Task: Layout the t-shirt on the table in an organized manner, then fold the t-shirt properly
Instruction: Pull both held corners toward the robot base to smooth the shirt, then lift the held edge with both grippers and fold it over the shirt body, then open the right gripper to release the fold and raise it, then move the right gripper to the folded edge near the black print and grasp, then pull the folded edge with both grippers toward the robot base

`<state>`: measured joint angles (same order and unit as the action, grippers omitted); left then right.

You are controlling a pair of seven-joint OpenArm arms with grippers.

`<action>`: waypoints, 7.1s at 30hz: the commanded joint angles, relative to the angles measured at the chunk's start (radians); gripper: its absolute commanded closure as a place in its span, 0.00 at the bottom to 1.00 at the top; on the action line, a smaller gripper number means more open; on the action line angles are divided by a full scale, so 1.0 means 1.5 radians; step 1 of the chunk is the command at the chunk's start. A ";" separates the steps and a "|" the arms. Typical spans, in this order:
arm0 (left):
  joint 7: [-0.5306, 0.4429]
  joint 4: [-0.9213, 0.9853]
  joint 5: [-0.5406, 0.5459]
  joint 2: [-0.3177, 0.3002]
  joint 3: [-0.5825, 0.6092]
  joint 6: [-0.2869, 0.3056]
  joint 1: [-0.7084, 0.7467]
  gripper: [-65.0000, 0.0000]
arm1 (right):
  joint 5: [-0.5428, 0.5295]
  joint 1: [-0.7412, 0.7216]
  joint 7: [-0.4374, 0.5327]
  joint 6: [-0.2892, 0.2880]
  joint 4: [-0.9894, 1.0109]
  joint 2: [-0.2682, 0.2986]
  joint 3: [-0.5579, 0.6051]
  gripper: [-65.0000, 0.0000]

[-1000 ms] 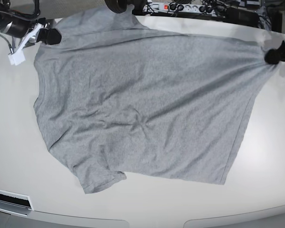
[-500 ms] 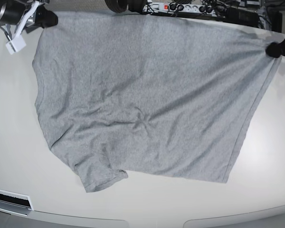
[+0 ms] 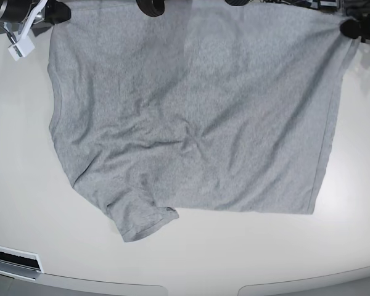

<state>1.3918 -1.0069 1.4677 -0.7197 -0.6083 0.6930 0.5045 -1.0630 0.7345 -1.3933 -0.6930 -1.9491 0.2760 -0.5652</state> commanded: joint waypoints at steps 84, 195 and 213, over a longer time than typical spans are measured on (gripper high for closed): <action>-0.264 -0.150 -0.134 -0.021 -0.005 0.003 -0.160 0.94 | 0.020 -0.147 0.174 -0.003 -0.008 -0.008 -0.071 0.79; -0.351 -0.345 -0.366 -0.039 0.193 0.001 -0.160 1.00 | 0.329 -0.395 0.259 -0.003 0.226 0.014 0.293 1.00; -0.493 -0.269 -0.672 0.066 0.351 -0.161 -0.202 1.00 | 0.465 -0.388 0.410 0.043 0.293 0.017 0.312 1.00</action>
<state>0.6590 -1.4052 0.4587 -0.6060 -0.0750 0.4488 0.2070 -0.3553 0.1658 -0.7963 -0.6285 -1.4963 0.2882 -0.0929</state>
